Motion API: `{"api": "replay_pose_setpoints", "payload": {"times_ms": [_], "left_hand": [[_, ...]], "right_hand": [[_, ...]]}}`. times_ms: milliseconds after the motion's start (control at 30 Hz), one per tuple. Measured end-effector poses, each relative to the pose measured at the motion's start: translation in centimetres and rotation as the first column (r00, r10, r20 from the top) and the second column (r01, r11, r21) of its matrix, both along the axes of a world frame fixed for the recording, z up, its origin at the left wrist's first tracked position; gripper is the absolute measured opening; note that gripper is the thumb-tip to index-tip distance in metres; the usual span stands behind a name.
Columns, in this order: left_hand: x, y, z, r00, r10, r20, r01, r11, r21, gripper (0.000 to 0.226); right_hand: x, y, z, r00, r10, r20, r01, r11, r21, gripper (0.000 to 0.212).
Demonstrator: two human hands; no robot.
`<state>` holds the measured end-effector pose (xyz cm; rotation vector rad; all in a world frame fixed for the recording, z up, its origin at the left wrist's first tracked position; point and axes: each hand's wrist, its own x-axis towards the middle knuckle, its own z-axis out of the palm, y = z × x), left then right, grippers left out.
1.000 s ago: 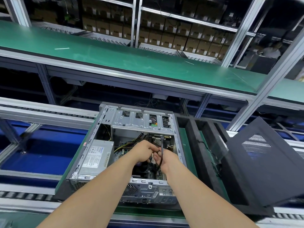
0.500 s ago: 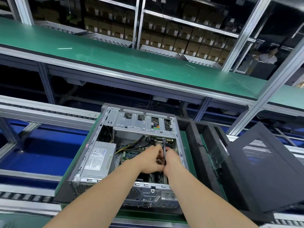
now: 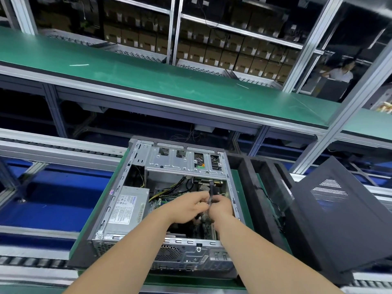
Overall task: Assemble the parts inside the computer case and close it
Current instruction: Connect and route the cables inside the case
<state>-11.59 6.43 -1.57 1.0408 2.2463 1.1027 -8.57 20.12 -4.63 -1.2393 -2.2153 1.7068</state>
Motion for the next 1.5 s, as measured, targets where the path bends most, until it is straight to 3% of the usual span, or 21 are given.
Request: {"api": "replay_pose_setpoints", "payload": {"times_ms": [133, 234, 300, 400, 600, 734, 867, 1001, 1168, 1368, 1501], "left_hand": [[-0.6, -0.3, -0.2, 0.996, 0.083, 0.010, -0.084, 0.988, 0.129, 0.018], [-1.3, -0.6, -0.3, 0.979, 0.180, -0.099, -0.162, 0.973, 0.165, 0.018], [-1.6, -0.8, -0.2, 0.952, 0.297, -0.074, -0.270, 0.929, 0.252, 0.018], [-1.7, -1.0, -0.3, 0.933, 0.357, 0.046, -0.356, 0.897, 0.261, 0.013], [-1.8, -0.8, -0.4, 0.935, 0.354, 0.002, -0.352, 0.932, 0.087, 0.013], [-1.5, -0.6, -1.2, 0.939, 0.342, 0.029, -0.340, 0.939, -0.050, 0.007], [-1.7, -0.1, -1.5, 0.904, 0.427, 0.039, -0.427, 0.904, -0.009, 0.006], [-2.0, 0.4, -1.6, 0.852, 0.521, 0.045, -0.522, 0.853, 0.023, 0.009], [-2.3, 0.7, -1.4, 0.836, 0.543, 0.081, -0.547, 0.836, 0.044, 0.015], [-2.6, 1.1, -2.1, 0.833, 0.546, 0.089, -0.552, 0.830, 0.075, 0.024], [-3.0, 1.2, -2.4, 0.821, 0.552, 0.146, -0.566, 0.820, 0.083, 0.027]], "right_hand": [[0.3, 1.1, 0.3, 0.967, 0.244, 0.077, -0.255, 0.905, 0.340, 0.025], [0.3, 1.4, 0.6, 0.932, 0.334, 0.141, -0.361, 0.822, 0.441, 0.021], [0.2, 1.2, 0.5, 0.934, 0.331, 0.138, -0.355, 0.804, 0.477, 0.019], [0.3, 0.6, 0.5, 0.942, 0.312, 0.122, -0.329, 0.794, 0.512, 0.021], [0.2, 0.7, 0.0, 0.952, 0.266, 0.152, -0.306, 0.780, 0.546, 0.013], [0.5, 0.9, -0.2, 0.941, 0.260, 0.215, -0.337, 0.763, 0.552, 0.024], [0.4, 1.0, -0.3, 0.902, 0.284, 0.326, -0.426, 0.712, 0.558, 0.025], [-0.4, 1.0, -0.3, 0.907, 0.251, 0.339, -0.407, 0.729, 0.551, 0.019], [-1.2, 1.0, -0.6, 0.903, 0.237, 0.359, -0.416, 0.698, 0.584, 0.013], [-1.6, 0.9, -1.4, 0.914, 0.251, 0.318, -0.394, 0.736, 0.551, 0.017], [-2.0, 1.1, -1.6, 0.901, 0.196, 0.387, -0.412, 0.667, 0.621, 0.026]]}}
